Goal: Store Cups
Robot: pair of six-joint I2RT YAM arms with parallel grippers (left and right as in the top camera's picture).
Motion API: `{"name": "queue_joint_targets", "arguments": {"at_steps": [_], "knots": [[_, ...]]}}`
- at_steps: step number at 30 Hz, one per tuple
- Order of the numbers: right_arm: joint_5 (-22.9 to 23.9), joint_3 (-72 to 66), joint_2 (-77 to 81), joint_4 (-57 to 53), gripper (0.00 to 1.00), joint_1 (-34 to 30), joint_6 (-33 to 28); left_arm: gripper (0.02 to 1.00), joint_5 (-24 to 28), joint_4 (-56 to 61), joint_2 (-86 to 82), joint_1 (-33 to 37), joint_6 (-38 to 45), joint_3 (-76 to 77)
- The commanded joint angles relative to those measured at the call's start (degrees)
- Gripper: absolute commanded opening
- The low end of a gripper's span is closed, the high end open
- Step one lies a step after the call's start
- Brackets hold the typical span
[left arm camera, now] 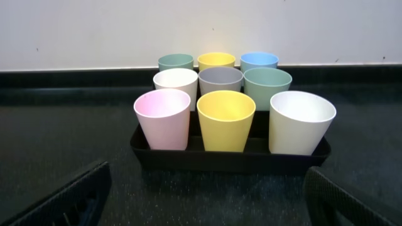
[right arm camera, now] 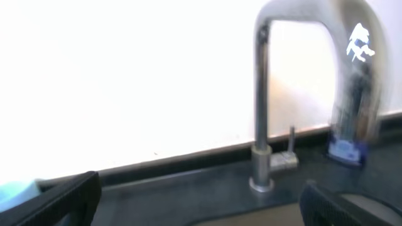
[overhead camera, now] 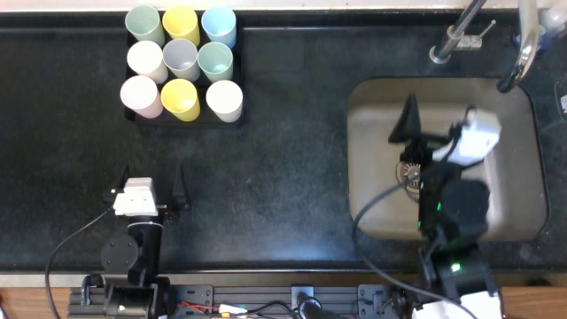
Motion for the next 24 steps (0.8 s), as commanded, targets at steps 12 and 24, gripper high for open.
{"name": "queue_joint_targets", "arguments": {"at_steps": [12, 24], "knots": [[1.6, -19.7, -4.2, 5.9, 0.993, 0.2, -1.5, 0.998, 0.3, -0.2, -0.5, 0.0, 1.0, -0.1], [1.5, -24.0, -27.6, -13.4, 0.998, -1.4, -1.5, 0.998, 0.3, -0.1, -0.5, 0.0, 1.0, -0.1]]}}
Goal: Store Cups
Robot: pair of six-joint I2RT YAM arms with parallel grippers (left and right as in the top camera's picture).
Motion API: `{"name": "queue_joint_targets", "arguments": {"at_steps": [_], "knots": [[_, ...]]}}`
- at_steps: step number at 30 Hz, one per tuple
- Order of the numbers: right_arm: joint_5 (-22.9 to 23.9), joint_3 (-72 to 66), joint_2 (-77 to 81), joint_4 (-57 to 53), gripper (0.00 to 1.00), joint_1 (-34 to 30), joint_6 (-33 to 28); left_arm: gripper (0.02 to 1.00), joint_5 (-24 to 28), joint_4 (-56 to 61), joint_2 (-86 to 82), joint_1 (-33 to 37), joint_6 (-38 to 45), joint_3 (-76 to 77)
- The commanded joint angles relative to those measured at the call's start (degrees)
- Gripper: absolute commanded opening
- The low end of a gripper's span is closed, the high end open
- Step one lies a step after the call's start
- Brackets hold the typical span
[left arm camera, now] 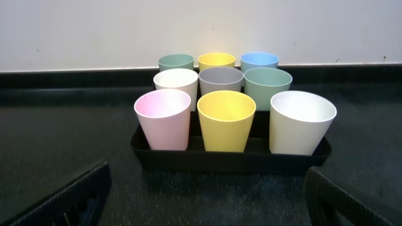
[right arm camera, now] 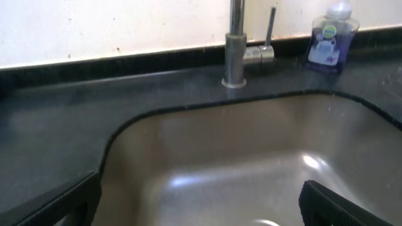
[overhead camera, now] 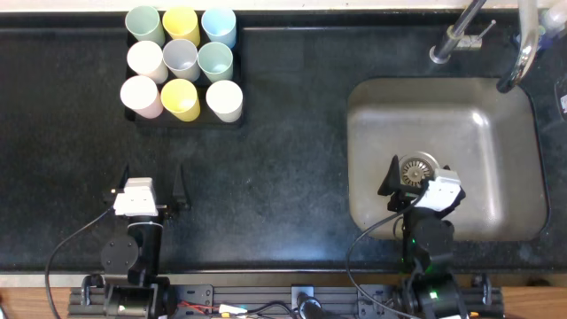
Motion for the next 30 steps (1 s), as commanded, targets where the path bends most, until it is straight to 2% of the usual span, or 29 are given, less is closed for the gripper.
{"name": "queue_joint_targets", "arguments": {"at_steps": [1, 9, 30], "knots": [[0.6, -0.3, -7.4, -0.8, 0.998, -1.9, -0.2, 0.998, 0.3, -0.2, -0.4, 0.0, 0.8, -0.1], [0.6, -1.1, -13.9, -0.4, 0.998, -7.0, -0.2, 0.998, 0.3, -0.2, -0.4, 0.0, 0.8, -0.1], [0.6, -1.1, -14.6, -0.5, 0.998, -7.5, -0.1, 0.998, 0.3, -0.2, -0.4, 0.0, 0.8, -0.1]]}}
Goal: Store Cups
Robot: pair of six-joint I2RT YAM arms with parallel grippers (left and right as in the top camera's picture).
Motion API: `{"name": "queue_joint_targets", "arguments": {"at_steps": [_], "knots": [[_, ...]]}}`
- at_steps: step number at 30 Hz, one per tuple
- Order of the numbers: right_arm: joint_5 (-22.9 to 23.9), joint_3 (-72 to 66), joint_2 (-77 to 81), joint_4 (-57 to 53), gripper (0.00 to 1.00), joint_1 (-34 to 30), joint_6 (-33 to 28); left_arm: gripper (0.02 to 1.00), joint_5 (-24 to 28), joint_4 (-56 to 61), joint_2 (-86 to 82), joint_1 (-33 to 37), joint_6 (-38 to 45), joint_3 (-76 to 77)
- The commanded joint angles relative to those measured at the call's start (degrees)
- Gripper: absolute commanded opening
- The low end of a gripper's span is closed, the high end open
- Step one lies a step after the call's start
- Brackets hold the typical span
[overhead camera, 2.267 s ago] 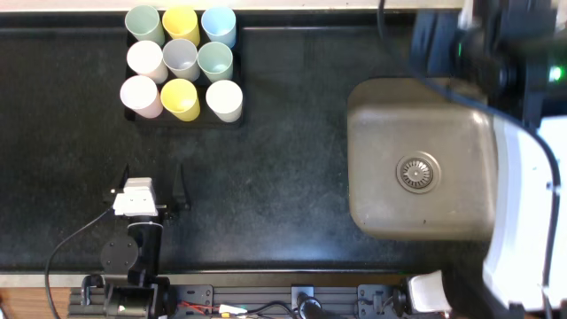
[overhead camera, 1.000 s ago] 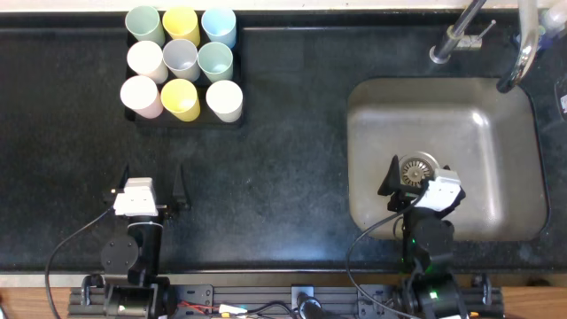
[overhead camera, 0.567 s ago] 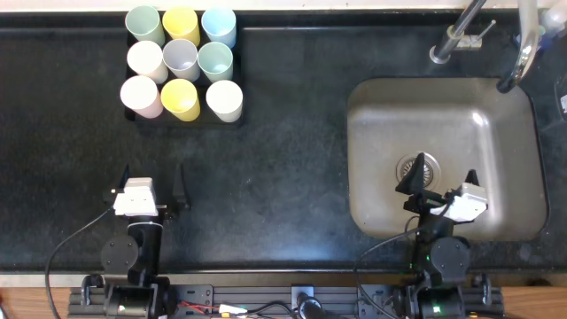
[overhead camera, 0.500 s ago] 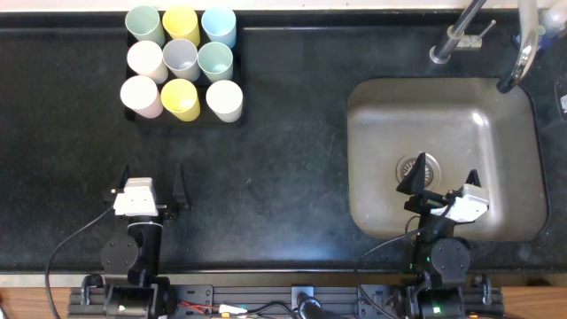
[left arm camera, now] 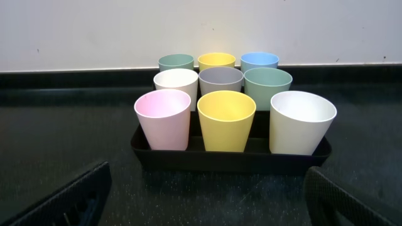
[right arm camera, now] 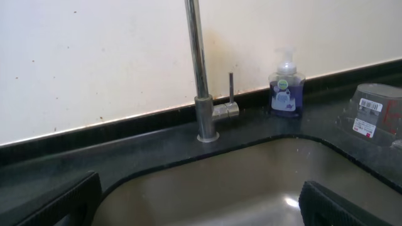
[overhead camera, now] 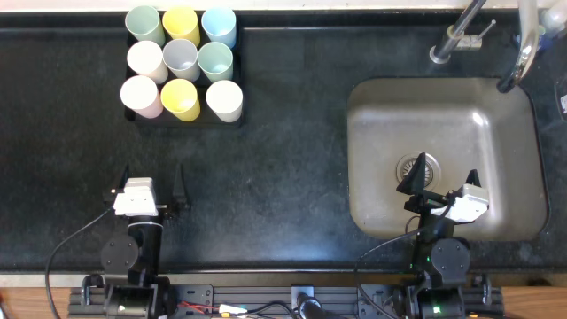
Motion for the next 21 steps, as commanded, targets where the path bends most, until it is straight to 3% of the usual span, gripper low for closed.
{"name": "queue_joint_targets", "arguments": {"at_steps": [1, 5, 11, 16, 21], "knots": [[-0.2, -0.7, -0.7, 0.3, 0.998, -0.8, 0.2, 0.998, 0.3, -0.1, -0.4, 0.0, 0.8, -0.1], [-8.0, -0.7, -0.7, 0.0, 0.996, -1.1, 3.4, 0.998, 0.3, -0.1, -0.4, 0.0, 0.8, -0.1], [-22.4, -0.8, -0.7, -1.5, 0.996, -1.1, 1.6, 0.998, 0.3, -0.1, -0.4, 0.0, 0.8, -0.1], [-21.6, -0.8, -0.7, -1.4, 0.996, -1.1, -3.8, 0.998, 0.3, -0.1, -0.4, 0.0, 0.8, -0.1], [-21.6, -0.8, -0.7, -1.4, 0.998, -1.1, -4.6, 0.998, 0.3, -0.1, -0.4, 0.0, 0.8, -0.1]]}}
